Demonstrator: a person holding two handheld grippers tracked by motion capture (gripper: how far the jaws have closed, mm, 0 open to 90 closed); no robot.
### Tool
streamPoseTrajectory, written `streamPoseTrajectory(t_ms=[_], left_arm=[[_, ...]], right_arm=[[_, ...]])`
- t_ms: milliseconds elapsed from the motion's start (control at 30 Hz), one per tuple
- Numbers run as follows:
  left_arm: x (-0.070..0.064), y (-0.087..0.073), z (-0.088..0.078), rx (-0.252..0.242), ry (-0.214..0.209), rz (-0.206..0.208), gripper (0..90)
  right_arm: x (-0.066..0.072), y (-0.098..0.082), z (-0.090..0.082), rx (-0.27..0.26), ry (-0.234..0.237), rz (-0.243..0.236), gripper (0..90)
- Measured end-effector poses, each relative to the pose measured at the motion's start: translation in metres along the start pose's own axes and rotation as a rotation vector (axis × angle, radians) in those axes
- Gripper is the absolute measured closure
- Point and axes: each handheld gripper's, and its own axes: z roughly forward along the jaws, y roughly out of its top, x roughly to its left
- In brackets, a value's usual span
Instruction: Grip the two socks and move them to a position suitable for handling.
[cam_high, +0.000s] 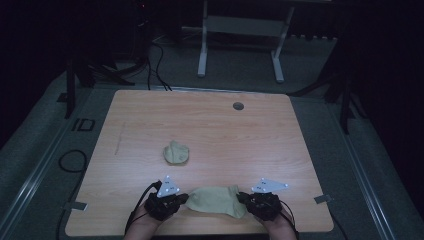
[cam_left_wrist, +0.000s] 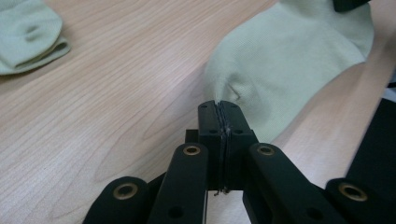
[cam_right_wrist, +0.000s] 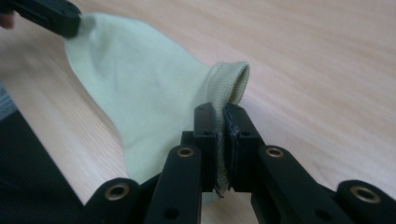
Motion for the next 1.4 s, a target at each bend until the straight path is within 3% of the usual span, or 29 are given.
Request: streamPoseTrajectory(t_ms=[133,433,633,667,733,867,967,1033,1067,1200,1233,1400], left_arm=[[0.002,-0.004,0.009,0.026,-0.002,0.0,88.7],[0.007,-0.008,0.018,0.051,-0.016,-0.018,88.6],[0.01,-0.009,0.018,0.037,-0.005,-0.032,88.2],[0.011,-0.009,0.017,0.029,-0.005,-0.041,87.2],[0.013,-0.009,0.014,0.011,-0.012,-0.051,74.9],[0.013,-0.007,0.004,-0.03,-0.035,-0.061,66.4],[0.008,-0.005,-0.001,-0.053,-0.036,-0.046,67.8],[0.004,-0.003,0.0,-0.049,-0.043,-0.025,75.9],[-0.001,-0.002,0.005,-0.036,-0.041,-0.014,84.9],[-0.003,-0.002,0.013,-0.021,-0.042,-0.016,89.4],[-0.003,-0.004,0.022,0.003,-0.039,-0.019,89.5],[0.002,-0.01,0.028,0.031,-0.033,-0.036,89.6]], right_arm=[[-0.011,-0.012,0.011,0.03,0.01,0.032,83.8],[-0.021,-0.018,0.022,0.058,0.011,0.055,82.8],[-0.023,-0.017,0.021,0.062,-0.014,0.036,76.8],[-0.024,-0.016,0.021,0.061,-0.02,0.038,74.2],[-0.027,-0.013,0.014,0.045,-0.035,0.047,67.4],[-0.029,-0.009,0.006,0.018,-0.044,0.045,62.1],[-0.027,-0.006,0.0,-0.005,-0.037,0.035,65.4],[-0.021,-0.004,0.0,-0.009,-0.018,0.019,76.0],[-0.013,-0.003,0.003,-0.001,0.015,-0.005,83.6],[-0.005,-0.003,0.009,0.017,0.037,-0.034,84.7],[-0.002,-0.003,0.013,0.028,0.044,-0.046,84.9],[0.007,-0.012,0.03,0.093,0.074,-0.11,79.6]])
